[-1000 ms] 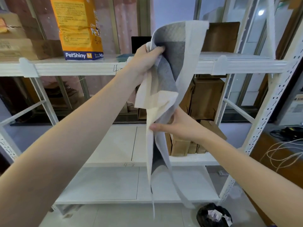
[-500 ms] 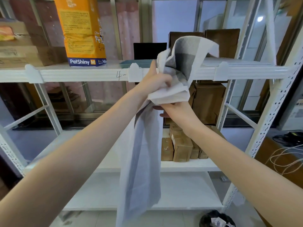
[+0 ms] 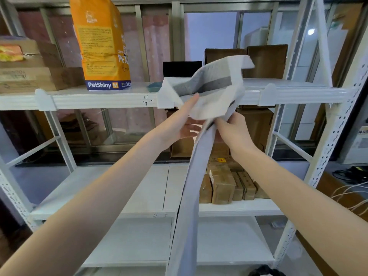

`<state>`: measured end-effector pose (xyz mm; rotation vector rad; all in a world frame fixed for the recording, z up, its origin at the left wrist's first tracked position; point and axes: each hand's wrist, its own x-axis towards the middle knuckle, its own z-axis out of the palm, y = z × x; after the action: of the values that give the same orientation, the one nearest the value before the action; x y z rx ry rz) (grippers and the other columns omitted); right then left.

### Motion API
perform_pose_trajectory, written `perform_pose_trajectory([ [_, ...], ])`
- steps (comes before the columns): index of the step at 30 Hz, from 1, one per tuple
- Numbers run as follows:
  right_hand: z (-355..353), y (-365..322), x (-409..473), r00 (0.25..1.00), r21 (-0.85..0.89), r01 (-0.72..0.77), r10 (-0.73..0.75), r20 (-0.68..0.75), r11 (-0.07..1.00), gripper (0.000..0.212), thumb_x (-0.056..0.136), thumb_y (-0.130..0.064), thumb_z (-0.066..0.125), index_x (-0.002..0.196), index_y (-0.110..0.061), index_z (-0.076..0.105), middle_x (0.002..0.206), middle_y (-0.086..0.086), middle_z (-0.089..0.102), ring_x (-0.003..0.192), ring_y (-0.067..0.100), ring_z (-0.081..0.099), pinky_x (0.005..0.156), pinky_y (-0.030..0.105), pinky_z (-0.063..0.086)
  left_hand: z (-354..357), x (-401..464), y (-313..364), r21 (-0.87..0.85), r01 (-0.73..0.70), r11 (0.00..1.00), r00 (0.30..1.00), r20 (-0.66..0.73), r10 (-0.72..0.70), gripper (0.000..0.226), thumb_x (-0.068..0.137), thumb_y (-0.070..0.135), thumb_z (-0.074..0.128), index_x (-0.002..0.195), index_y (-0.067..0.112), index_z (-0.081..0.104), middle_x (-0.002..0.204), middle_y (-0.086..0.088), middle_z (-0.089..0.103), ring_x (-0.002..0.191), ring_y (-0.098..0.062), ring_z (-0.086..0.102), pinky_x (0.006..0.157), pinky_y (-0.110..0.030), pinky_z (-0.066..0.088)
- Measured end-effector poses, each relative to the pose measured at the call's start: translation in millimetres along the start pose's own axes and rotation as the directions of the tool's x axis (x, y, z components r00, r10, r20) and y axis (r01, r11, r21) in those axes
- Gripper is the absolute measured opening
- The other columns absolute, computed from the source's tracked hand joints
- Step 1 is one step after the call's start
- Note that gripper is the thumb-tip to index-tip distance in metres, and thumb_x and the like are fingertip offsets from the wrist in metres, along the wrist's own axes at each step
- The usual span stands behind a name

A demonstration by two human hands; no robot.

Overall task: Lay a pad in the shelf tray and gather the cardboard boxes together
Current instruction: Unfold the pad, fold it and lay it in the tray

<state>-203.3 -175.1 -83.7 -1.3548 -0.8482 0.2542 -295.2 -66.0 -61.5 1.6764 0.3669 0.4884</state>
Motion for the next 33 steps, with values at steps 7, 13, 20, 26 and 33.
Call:
perform_pose_trajectory([
  [7,-7,2,5,0.982,0.122,-0.109,0.088,0.164,0.987,0.031,0.091,-0.009,0.052,0.120,-0.016,0.060,0.109,0.011,0.067,0.102,0.025,0.064,0.080,0.038,0.057,3,-17,-9,0.432,-0.220,0.875,0.956,0.274,0.105,0.058,0.085,0.037,0.065,0.137,0.038,0.039,0.134,0.017,0.044,0.124,-0.002,0.041,0.101,-0.015,0.035],
  [13,-8,0,4,0.922,0.087,-0.045,0.007,0.387,0.995,0.052,0.083,0.009,0.050,0.129,-0.014,0.048,0.108,0.005,0.063,0.106,0.018,0.061,0.080,0.027,0.055,10,-17,-14,0.698,-0.271,0.663,0.947,0.318,0.052,0.106,0.081,0.036,0.071,0.146,0.042,-0.012,0.156,0.015,0.002,0.141,-0.006,0.010,0.106,-0.021,0.019],
  [20,-14,0,7,0.937,-0.289,0.156,-0.049,0.347,0.944,0.078,0.079,0.001,0.065,0.142,-0.023,0.026,0.111,-0.008,0.057,0.106,0.006,0.056,0.080,0.018,0.049,7,-20,-14,0.746,-0.176,0.642,0.984,0.150,0.096,0.079,0.091,0.010,0.048,0.149,0.036,0.000,0.114,-0.007,0.055,0.093,-0.018,0.058,0.068,-0.016,0.049],
  [26,-24,10,11,0.986,-0.556,0.156,-0.092,0.142,0.816,0.020,0.090,-0.014,0.055,0.100,0.001,0.065,0.095,0.014,0.065,0.090,0.023,0.061,0.074,0.032,0.050,-7,-15,-19,0.795,-0.145,0.589,0.944,-0.068,0.324,0.067,0.094,0.000,0.035,0.150,0.028,0.011,0.125,-0.009,0.048,0.114,-0.023,0.046,0.072,-0.014,0.030],
  [33,-37,20,3,0.976,-0.780,0.219,-0.149,0.162,0.586,0.038,0.096,-0.024,0.044,0.134,-0.019,0.049,0.123,0.009,0.063,0.096,0.022,0.064,0.087,0.028,0.051,-25,-17,-41,0.932,-0.071,0.356,0.914,-0.082,0.398,0.073,0.095,-0.002,0.033,0.149,0.033,-0.002,0.057,-0.006,0.042,0.046,-0.013,0.040,0.036,-0.014,0.035],
])
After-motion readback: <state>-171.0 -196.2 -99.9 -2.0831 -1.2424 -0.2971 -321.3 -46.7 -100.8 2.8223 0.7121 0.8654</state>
